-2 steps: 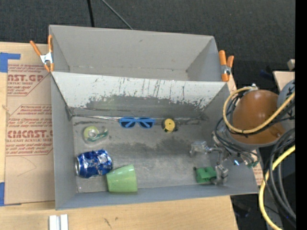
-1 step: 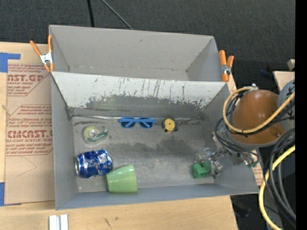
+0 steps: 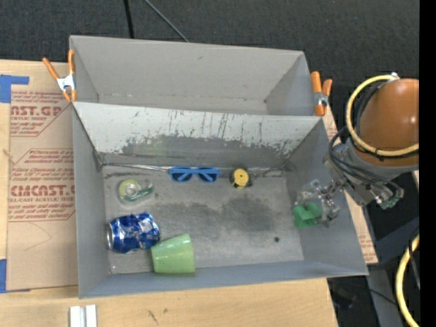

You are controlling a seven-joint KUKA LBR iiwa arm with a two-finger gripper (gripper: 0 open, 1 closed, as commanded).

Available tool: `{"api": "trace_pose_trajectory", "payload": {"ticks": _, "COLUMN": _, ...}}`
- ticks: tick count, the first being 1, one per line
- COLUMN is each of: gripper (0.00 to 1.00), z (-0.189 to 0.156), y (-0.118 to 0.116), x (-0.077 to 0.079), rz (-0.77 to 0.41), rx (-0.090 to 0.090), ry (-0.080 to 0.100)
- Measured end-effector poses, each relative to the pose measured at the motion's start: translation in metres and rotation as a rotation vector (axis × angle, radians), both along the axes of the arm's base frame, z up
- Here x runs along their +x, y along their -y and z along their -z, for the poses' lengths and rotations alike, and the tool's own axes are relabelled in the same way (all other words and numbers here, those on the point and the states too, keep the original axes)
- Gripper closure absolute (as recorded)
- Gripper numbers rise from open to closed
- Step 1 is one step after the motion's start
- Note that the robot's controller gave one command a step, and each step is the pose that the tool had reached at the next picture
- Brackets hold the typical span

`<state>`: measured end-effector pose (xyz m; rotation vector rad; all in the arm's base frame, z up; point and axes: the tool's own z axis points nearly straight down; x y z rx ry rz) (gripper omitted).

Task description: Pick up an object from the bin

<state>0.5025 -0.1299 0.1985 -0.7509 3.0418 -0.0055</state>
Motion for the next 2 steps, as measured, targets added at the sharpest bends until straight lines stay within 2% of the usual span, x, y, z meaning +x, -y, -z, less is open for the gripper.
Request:
{"api": "trace_pose_trajectory", "payload": {"ticks": 1, "gripper": 1.0, "z": 0.13, "y": 0.016, "x": 0.065, "rz": 0.257, "rx": 0.005, "ry": -0.006}}
{"api": "trace_pose_trajectory", "payload": {"ticks": 2, "gripper": 1.0, "z": 0.004, "y": 0.008, "x": 0.086, "rz": 0.157, "rx": 0.001, "ry": 0.003}}
